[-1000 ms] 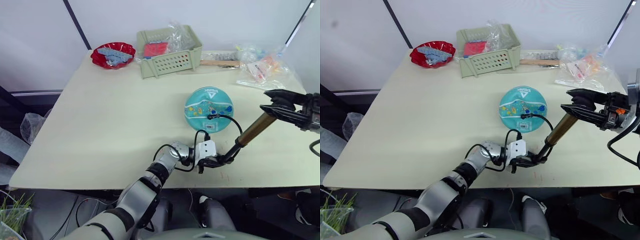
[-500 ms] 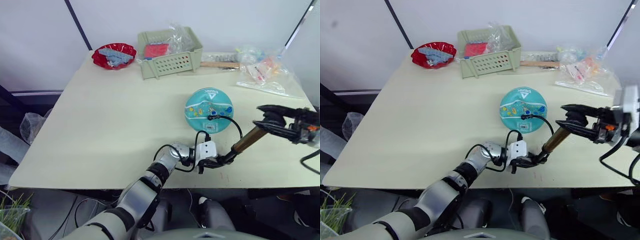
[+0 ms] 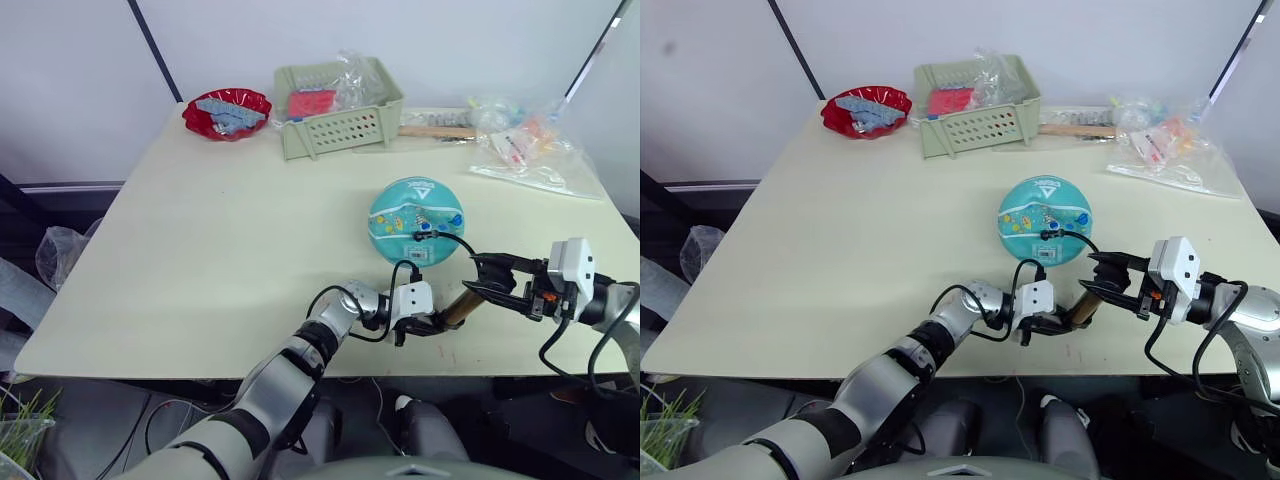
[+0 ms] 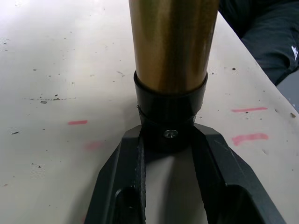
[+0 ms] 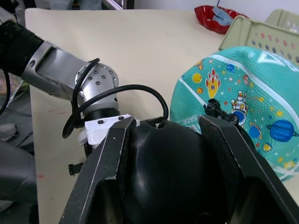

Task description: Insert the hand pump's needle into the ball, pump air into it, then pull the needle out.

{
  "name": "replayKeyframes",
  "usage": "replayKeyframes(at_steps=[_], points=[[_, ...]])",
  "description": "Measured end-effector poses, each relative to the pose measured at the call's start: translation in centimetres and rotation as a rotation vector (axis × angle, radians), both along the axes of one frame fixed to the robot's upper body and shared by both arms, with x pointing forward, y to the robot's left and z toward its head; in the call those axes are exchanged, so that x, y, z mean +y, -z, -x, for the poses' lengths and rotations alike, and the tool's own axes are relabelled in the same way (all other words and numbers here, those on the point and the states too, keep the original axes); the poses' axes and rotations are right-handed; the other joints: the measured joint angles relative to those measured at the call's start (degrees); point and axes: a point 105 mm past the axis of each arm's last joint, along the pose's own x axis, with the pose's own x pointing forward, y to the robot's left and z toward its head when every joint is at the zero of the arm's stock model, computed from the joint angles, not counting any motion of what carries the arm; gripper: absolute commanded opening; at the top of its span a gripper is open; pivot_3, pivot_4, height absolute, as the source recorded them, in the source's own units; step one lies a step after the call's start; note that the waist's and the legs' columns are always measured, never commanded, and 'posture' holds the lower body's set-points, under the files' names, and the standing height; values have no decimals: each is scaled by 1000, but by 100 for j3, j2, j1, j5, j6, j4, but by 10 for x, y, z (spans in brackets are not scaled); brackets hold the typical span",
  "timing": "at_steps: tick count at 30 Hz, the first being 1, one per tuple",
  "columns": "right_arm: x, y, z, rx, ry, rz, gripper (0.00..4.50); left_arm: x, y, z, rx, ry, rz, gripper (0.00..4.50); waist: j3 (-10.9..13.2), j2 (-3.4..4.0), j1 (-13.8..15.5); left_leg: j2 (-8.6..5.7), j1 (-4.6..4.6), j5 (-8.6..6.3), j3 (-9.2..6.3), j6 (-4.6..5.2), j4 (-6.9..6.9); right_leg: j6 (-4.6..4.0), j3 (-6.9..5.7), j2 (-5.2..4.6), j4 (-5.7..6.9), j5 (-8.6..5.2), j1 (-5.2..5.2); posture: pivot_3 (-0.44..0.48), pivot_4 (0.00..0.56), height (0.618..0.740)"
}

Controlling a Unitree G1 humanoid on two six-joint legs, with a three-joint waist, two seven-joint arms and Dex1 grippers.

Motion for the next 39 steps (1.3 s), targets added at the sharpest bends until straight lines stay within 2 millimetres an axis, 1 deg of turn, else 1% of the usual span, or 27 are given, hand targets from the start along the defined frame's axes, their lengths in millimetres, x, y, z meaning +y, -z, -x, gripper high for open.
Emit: replayKeyframes(at_steps=[5,8,9,11,12,16,17,19,27,29,31,34,39], points=[[-2,-10,-2,15,4,-32,1633,-2,-1,1,-3,7,6,980,10,16,6,-2,-4,0,-4,0,1,-1,-1,-3,-1,0,-1,0,150,740],[-6,-22,-2,40,14,-47,1633,-4,-3,2,-5,20,18,980,26,41,21,-10,-21,0,-5,0,0,-11,-1,-8,-2,5,-15,0,150,740],[-9,-32,-2,40,14,-62,1633,-4,-3,3,-5,25,19,980,27,42,22,-11,-29,0,-5,1,-1,-25,-1,-8,-3,14,-22,0,150,740],[-10,-39,-1,45,13,-63,1633,-4,-3,3,-4,27,20,980,29,44,24,-12,-35,0,-6,1,-2,-25,-1,-10,-6,14,-27,0,150,740],[-13,-50,-1,49,17,-69,1633,-4,-4,3,-5,28,21,980,35,50,23,-13,-38,0,-6,1,-3,-25,-1,-12,-8,15,-28,0,150,740],[-19,-78,0,47,17,-72,1633,-5,-5,2,-10,29,23,980,52,68,24,-14,-42,0,-6,2,-2,-24,-4,-15,-12,14,-30,0,150,740],[-20,-98,3,27,11,-91,1633,-5,-5,2,-11,30,24,980,54,70,22,-12,-44,0,-7,2,-3,-24,-7,-14,-13,14,-31,0,150,740],[-19,-109,5,9,2,-109,1633,-5,-5,2,-12,30,24,980,54,70,22,-12,-47,0,-9,2,-3,-24,-10,-15,-15,14,-31,0,150,740],[-18,-136,11,-23,-17,-125,1633,-5,-5,2,-15,30,22,980,55,71,21,-12,-48,0,-8,2,-3,-23,-10,-15,-19,15,-32,0,150,740],[-16,-138,13,-29,-20,-128,1633,-5,-5,2,-15,30,22,980,54,71,19,-12,-48,0,-7,2,-3,-23,-9,-16,-20,15,-32,0,150,740],[-10,-135,18,-41,-42,-118,1633,-5,-5,2,-16,32,19,980,52,69,21,-11,-47,0,-9,2,-3,-23,-11,-15,-20,14,-31,0,150,740],[-6,-121,23,-49,-41,-83,1633,-5,-4,2,-19,30,13,980,40,53,20,-11,-40,0,-10,2,-4,-14,-13,-14,-22,9,-24,0,150,740],[-6,-95,19,-28,-14,-53,1633,-3,-2,2,-18,25,9,980,32,40,8,-4,-16,0,-8,1,-4,1,-10,-9,-22,0,-2,0,150,740]])
